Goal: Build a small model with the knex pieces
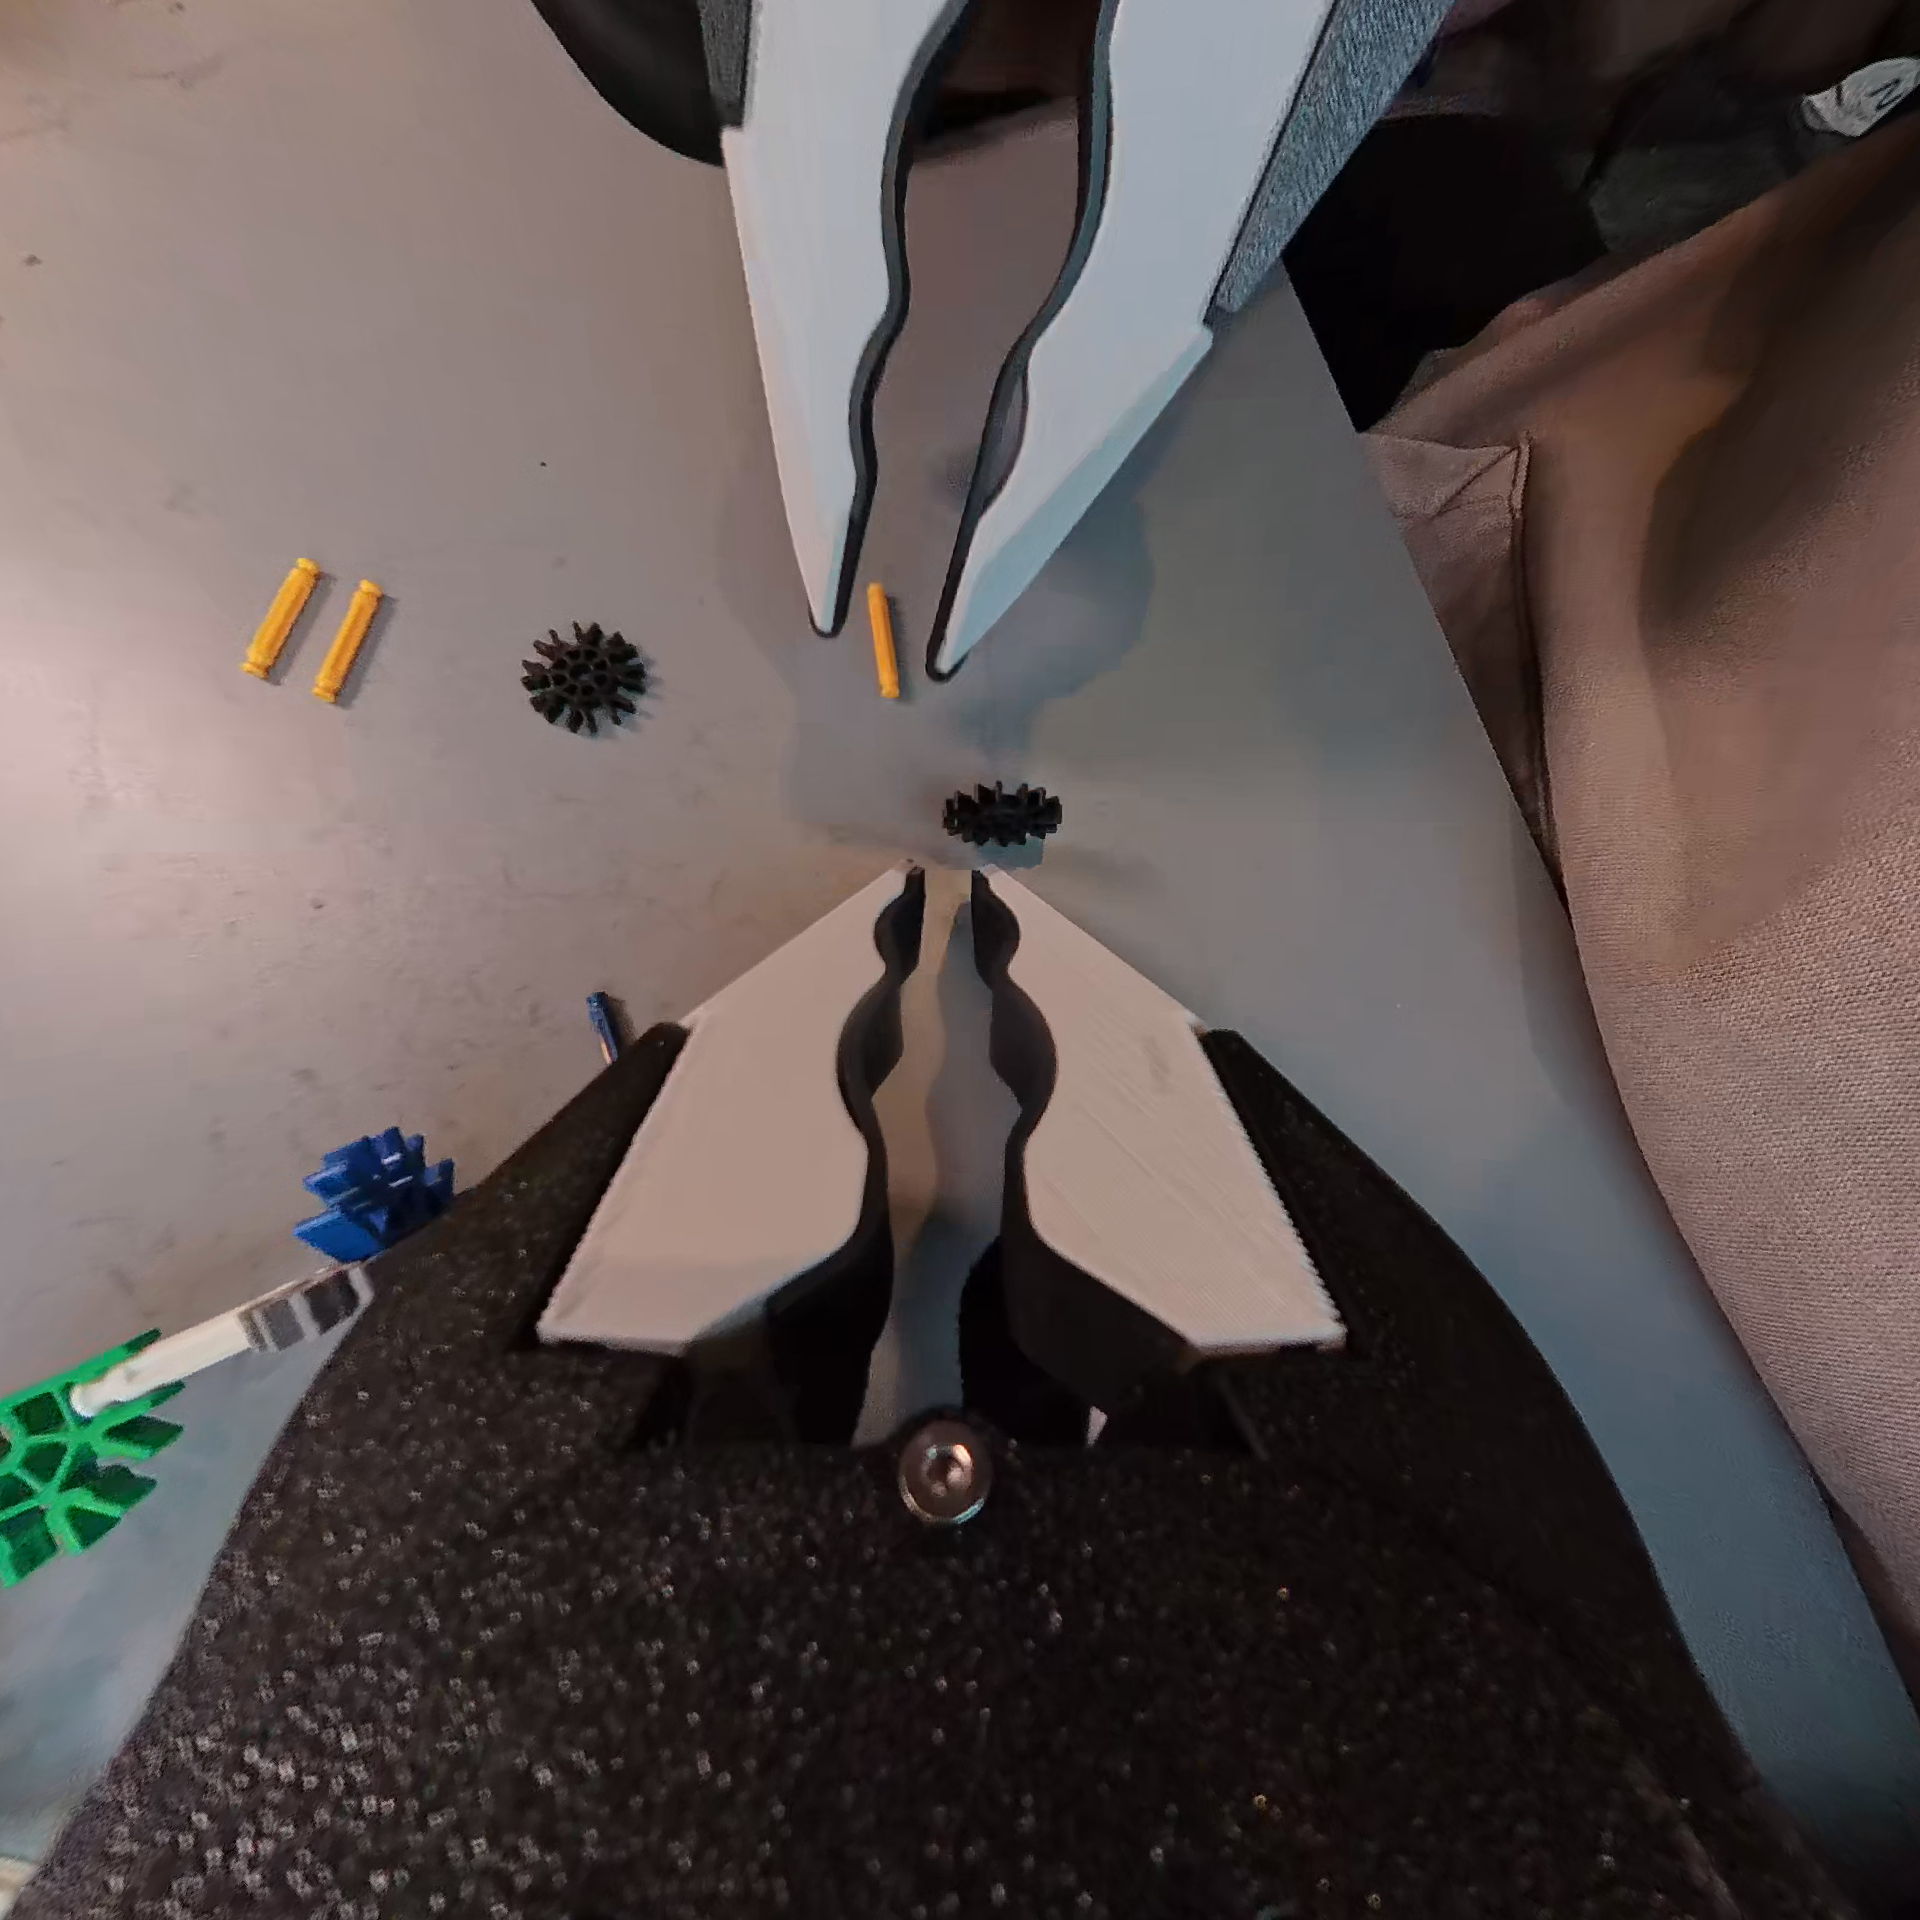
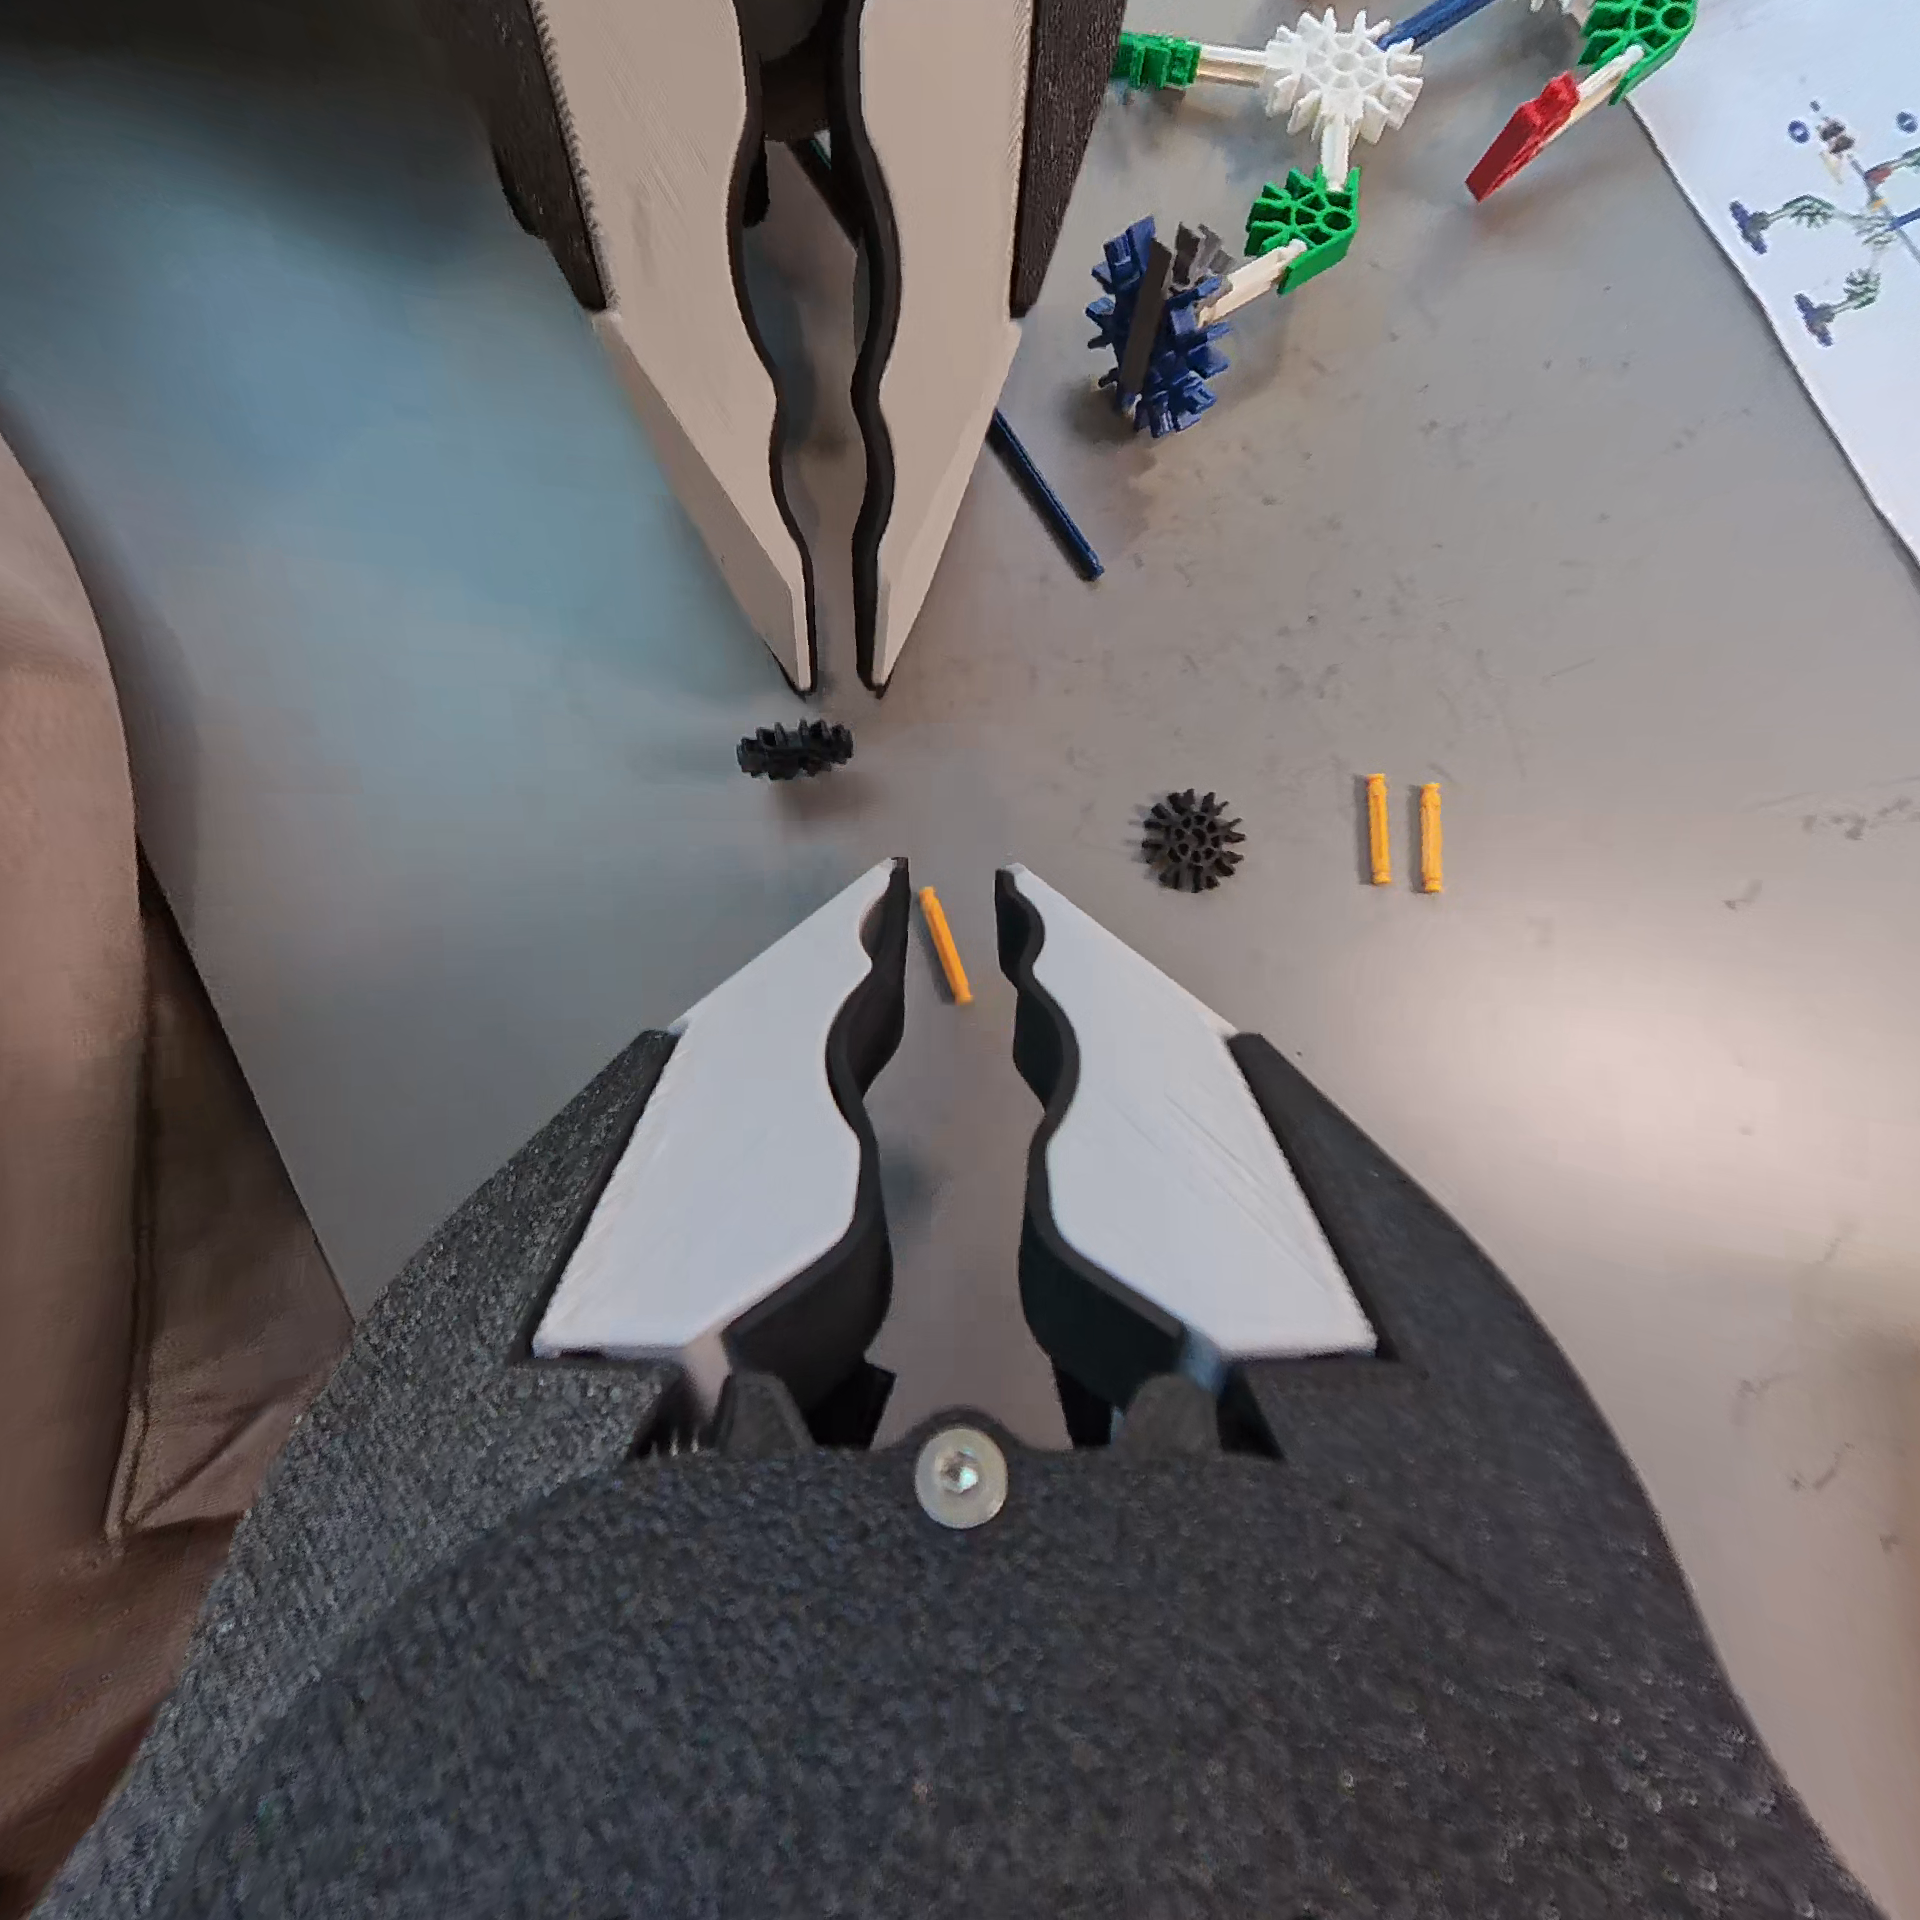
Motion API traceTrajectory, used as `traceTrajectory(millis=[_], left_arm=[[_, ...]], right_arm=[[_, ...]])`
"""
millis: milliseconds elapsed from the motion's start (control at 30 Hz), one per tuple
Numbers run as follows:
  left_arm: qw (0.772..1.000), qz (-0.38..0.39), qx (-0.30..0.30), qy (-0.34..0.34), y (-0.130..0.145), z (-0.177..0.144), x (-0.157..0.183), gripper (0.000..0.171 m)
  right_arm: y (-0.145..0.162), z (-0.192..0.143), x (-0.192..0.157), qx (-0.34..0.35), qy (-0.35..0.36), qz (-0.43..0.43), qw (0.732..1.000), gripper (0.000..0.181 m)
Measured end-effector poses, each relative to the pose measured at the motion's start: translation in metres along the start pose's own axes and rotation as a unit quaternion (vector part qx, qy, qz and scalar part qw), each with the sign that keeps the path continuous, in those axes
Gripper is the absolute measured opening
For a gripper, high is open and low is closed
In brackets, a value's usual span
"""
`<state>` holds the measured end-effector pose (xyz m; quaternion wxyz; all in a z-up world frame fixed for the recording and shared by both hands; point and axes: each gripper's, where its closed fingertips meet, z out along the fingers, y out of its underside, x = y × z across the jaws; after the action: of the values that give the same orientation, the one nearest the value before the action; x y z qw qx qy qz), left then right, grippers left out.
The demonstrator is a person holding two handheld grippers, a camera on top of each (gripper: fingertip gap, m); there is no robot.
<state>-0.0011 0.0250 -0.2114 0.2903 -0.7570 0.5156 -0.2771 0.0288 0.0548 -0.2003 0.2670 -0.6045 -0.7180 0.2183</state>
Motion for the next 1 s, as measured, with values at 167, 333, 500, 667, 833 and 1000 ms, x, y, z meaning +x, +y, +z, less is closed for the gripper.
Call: traceTrajectory(millis=[167, 333, 500, 667, 833, 1000], left_arm=[[1.0, -0.006, 0.017, -0.01, -0.004, -0.006, -0.004, 0.01], [0.999, -0.01, 0.028, -0.012, -0.004, -0.01, -0.002, 0.01], [0.998, -0.026, 0.06, 0.01, -0.011, -0.013, 0.01, 0.013], [0.999, -0.019, 0.05, 0.009, -0.009, -0.008, 0.014, 0.02], [0.998, -0.017, 0.056, 0.003, -0.012, -0.007, 0.013, 0.017], [0.997, -0.015, 0.07, -0.002, -0.016, -0.01, 0.011, 0.011]], right_arm=[[0.02, -0.004, -0.002, -0.041, -0.047, -0.035, 0.997, 0.014], [0.023, 0.006, -0.006, -0.051, -0.092, -0.022, 0.994, 0.007], [0.02, 0.007, -0.005, -0.033, -0.083, -0.022, 0.996, 0.001], [-0.004, -0.006, -0.018, 0.041, -0.089, -0.011, 0.995, 0.001], [-0.016, -0.006, -0.027, 0.043, -0.093, -0.003, 0.995, 0.001], [-0.019, -0.001, -0.029, 0.034, -0.096, 0.004, 0.995, 0.001]])
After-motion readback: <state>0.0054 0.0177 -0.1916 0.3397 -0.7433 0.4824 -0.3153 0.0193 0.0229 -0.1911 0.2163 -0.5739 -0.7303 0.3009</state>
